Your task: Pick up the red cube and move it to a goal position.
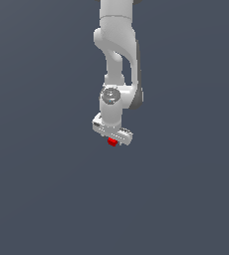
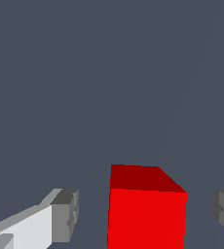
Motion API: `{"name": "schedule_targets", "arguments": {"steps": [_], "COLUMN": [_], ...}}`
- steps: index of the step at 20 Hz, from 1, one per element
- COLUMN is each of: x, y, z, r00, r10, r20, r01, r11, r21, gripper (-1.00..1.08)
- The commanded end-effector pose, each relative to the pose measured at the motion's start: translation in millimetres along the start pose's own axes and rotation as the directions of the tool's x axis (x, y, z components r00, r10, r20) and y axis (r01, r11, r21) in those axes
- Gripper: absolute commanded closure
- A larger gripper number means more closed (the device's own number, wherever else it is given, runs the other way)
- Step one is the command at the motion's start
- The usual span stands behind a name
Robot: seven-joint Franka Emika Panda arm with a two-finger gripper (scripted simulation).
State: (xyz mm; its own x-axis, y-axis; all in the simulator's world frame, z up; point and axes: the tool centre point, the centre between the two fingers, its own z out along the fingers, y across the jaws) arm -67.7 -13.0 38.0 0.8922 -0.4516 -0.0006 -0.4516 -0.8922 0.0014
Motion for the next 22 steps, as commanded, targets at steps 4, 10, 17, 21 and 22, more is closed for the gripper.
{"name": "schedule_targets", "arguments": {"steps": [4, 10, 17, 21, 22], "x": [-7.5, -8.5, -8.5, -7.9, -7.6], "y": [-0.6, -0.9, -0.9, -1.7, -2.0], "z": [15.6, 17.8, 17.8, 14.8, 12.8], "r00": [0.999, 0.998, 0.998, 0.998, 0.998], "r10": [0.052, 0.058, 0.058, 0.058, 0.058], "r20": [-0.001, -0.001, -0.001, -0.001, -0.001], "r01": [-0.052, -0.058, -0.058, -0.058, -0.058], "r11": [0.999, 0.998, 0.998, 0.998, 0.998], "r21": [0.0, 0.0, 0.0, 0.001, 0.001], "gripper": [-0.92, 1.08, 1.08, 1.08, 1.08]}}
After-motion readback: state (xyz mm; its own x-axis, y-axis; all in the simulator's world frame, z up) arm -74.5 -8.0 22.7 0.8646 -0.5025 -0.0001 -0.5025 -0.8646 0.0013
